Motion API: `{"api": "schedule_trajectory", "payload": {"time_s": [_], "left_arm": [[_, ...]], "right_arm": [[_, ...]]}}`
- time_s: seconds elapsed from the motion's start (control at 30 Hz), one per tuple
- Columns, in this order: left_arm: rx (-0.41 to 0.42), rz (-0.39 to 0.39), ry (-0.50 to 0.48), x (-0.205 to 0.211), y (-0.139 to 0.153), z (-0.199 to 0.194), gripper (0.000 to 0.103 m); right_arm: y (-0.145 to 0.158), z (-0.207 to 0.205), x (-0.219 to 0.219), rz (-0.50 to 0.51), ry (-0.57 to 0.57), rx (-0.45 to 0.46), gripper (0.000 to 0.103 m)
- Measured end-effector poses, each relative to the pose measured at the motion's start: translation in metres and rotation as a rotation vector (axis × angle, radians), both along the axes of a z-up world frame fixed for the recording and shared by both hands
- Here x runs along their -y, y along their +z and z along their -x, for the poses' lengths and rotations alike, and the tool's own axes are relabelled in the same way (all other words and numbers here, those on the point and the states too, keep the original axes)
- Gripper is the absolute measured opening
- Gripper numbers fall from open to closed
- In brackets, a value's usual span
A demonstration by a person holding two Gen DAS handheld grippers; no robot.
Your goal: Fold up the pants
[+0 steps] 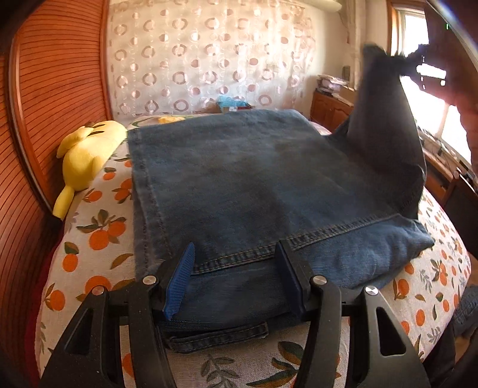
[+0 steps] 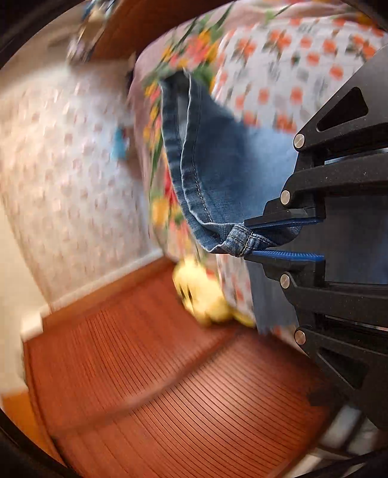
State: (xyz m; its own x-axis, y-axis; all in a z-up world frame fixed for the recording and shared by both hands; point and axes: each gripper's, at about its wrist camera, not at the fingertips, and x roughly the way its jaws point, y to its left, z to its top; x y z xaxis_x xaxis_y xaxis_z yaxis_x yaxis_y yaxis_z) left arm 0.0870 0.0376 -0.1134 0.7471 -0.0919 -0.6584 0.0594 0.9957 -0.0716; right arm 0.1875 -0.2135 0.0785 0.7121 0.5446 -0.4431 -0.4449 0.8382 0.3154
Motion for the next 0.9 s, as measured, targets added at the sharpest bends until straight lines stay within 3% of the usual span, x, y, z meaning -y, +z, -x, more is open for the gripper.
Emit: {"api": "schedule_trajectory", "payload": {"time_s": [0.17,0.33,0.63,0.73,0.9], "left_arm": [[0.022,0.019,0.083,-0.022,0.012,0.01,0.057],[0.075,0.016,0.181,-0.066,0.033,0.023,0.057],[0.095,0.021,0.273,-0.113,0.043,0.03,0.057],[0.094,0.018,0.266,-0.111,0.044,0.028,0.057],[0.092,0.004,0.23,-0.1,0.048,0.022,0.057]], "right_arm": [[-0.012,0.03,-0.08,0.032,0.197,-0.01,0.014],[-0.044,0.055,-0.13,0.101,0.302,-0.039,0.014],[-0.09,0.062,-0.16,0.191,0.359,-0.12,0.015],[-0.096,0.056,-0.167,0.227,0.353,-0.146,0.017],[-0.082,0.059,-0.158,0.211,0.356,-0.11,0.025]]}}
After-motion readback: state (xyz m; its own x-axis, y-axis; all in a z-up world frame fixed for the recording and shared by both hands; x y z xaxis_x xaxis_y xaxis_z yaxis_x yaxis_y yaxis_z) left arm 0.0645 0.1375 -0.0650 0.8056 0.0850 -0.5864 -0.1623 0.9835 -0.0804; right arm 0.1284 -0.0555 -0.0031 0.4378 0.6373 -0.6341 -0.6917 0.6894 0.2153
